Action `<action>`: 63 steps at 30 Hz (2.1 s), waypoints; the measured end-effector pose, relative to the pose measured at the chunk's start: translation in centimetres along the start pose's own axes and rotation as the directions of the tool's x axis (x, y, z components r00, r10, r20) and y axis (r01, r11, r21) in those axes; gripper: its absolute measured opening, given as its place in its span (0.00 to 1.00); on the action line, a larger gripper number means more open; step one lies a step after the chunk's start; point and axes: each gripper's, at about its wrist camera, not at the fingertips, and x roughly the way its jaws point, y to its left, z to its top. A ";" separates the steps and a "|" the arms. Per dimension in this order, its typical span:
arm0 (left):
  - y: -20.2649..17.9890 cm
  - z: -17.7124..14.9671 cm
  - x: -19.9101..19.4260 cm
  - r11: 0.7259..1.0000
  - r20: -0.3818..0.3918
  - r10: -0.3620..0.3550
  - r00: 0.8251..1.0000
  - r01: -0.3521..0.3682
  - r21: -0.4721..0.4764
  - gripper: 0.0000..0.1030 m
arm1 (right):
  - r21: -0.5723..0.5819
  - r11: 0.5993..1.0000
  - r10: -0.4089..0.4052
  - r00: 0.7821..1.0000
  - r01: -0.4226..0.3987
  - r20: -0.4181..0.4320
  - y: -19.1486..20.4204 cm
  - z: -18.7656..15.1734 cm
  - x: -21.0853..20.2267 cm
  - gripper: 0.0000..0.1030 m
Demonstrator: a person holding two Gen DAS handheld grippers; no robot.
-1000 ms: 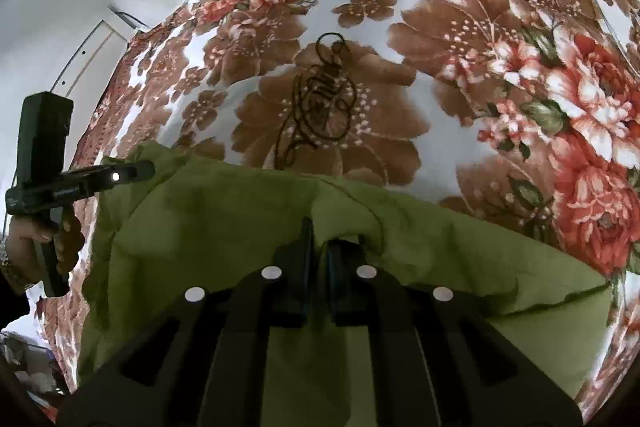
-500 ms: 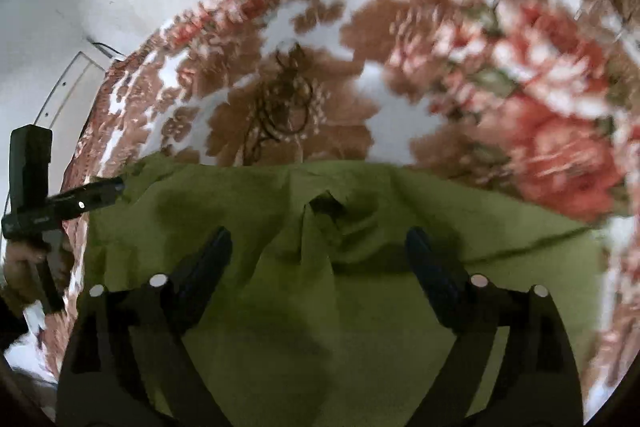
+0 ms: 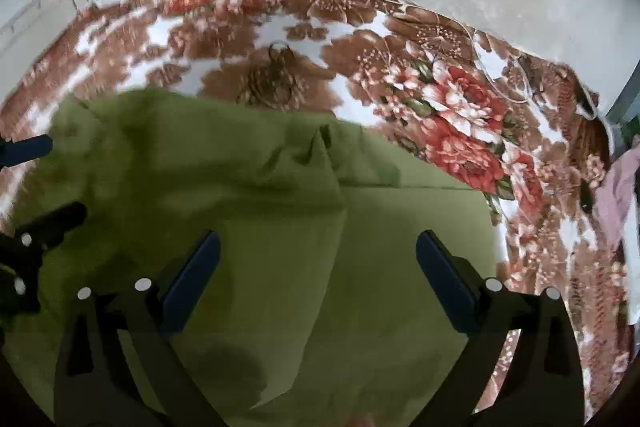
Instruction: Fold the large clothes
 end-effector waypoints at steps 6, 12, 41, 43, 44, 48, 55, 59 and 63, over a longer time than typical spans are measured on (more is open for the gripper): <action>1.2 -2.7 3.4 0.997 -0.073 0.068 0.995 -0.066 0.035 0.85 | -0.055 0.996 -0.075 0.995 0.072 -0.059 -0.1 -3.6 3.8 0.94; 2.3 -4.3 4.0 0.995 -0.092 0.066 0.994 -0.059 0.078 0.87 | -0.038 0.999 -0.038 0.999 0.037 -0.029 -0.7 -4.8 4.0 0.95; -0.9 -8.6 -1.5 1.000 -0.096 0.010 0.995 -0.011 -0.010 0.87 | 0.068 0.997 0.036 0.998 -0.032 -0.055 1.8 -9.2 -2.0 0.95; -0.9 -8.1 -4.1 1.000 -0.054 0.012 0.998 -0.013 -0.011 0.88 | 0.111 0.992 0.070 0.996 -0.064 -0.050 1.2 -9.3 -3.5 0.95; -0.8 -8.0 -5.2 1.000 -0.050 0.012 0.999 -0.013 -0.021 0.88 | 0.126 0.989 0.086 0.995 -0.079 -0.047 0.9 -9.4 -4.4 0.95; -0.9 -8.3 -8.3 0.998 -0.068 0.023 0.997 -0.027 -0.048 0.88 | 0.111 0.985 0.137 0.990 -0.133 -0.038 1.1 -10.6 -8.4 0.95; -2.3 -11.0 -13.2 0.996 -0.109 0.028 0.994 -0.037 -0.080 0.88 | 0.114 0.954 0.281 0.959 -0.276 -0.036 0.8 -14.0 -15.1 0.95; -2.4 -14.8 -16.3 0.994 -0.170 0.021 0.985 -0.039 -0.102 0.90 | 0.089 0.942 0.329 0.942 -0.323 -0.071 -0.2 -17.4 -17.7 0.95; -1.6 -19.5 -18.3 0.994 -0.275 0.030 0.961 -0.058 -0.094 0.91 | 0.097 0.949 0.313 0.934 -0.300 -0.169 -2.5 -23.0 -18.3 0.95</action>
